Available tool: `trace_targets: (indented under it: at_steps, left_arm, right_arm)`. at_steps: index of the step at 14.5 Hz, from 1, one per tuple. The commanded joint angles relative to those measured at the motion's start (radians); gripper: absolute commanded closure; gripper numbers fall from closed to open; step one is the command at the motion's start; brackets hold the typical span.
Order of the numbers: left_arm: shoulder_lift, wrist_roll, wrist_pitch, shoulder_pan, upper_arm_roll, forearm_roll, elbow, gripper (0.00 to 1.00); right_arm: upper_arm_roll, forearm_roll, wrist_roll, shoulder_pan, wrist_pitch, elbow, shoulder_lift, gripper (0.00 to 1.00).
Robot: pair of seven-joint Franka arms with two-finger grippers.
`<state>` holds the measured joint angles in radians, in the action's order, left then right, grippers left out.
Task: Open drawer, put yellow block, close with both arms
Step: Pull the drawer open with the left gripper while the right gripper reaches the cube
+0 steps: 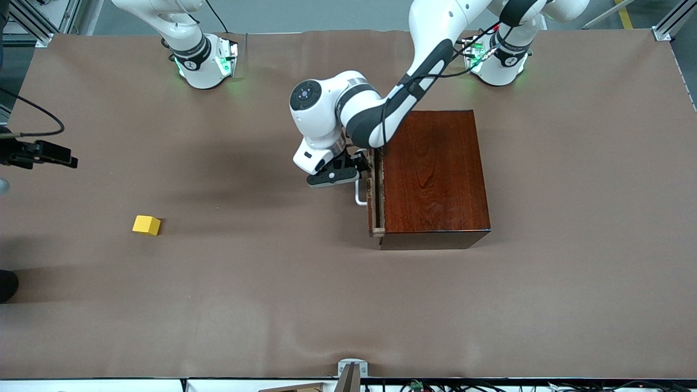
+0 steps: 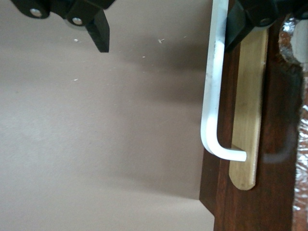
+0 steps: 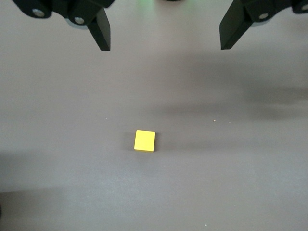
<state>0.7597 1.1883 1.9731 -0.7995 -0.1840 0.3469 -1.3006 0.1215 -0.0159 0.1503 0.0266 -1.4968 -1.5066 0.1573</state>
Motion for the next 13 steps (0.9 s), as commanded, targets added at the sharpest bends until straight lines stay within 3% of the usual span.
trace_targets:
  at_steps: [1, 6, 13]
  left_arm:
    - [0.038, 0.076, 0.069, -0.044, 0.001, 0.018, 0.041, 0.0]
    - [0.093, 0.119, 0.122, -0.102, 0.02, 0.017, 0.119, 0.0]
    - [0.101, 0.126, 0.208, -0.13, 0.028, 0.017, 0.135, 0.0]
  right_arm:
    - [-0.009, 0.004, -0.012, 0.007, -0.037, -0.016, 0.011, 0.0]
    - [-0.009, 0.004, -0.012, 0.015, -0.092, -0.044, 0.051, 0.0]
    - [-0.009, 0.002, -0.012, 0.023, -0.209, -0.098, 0.097, 0.0]
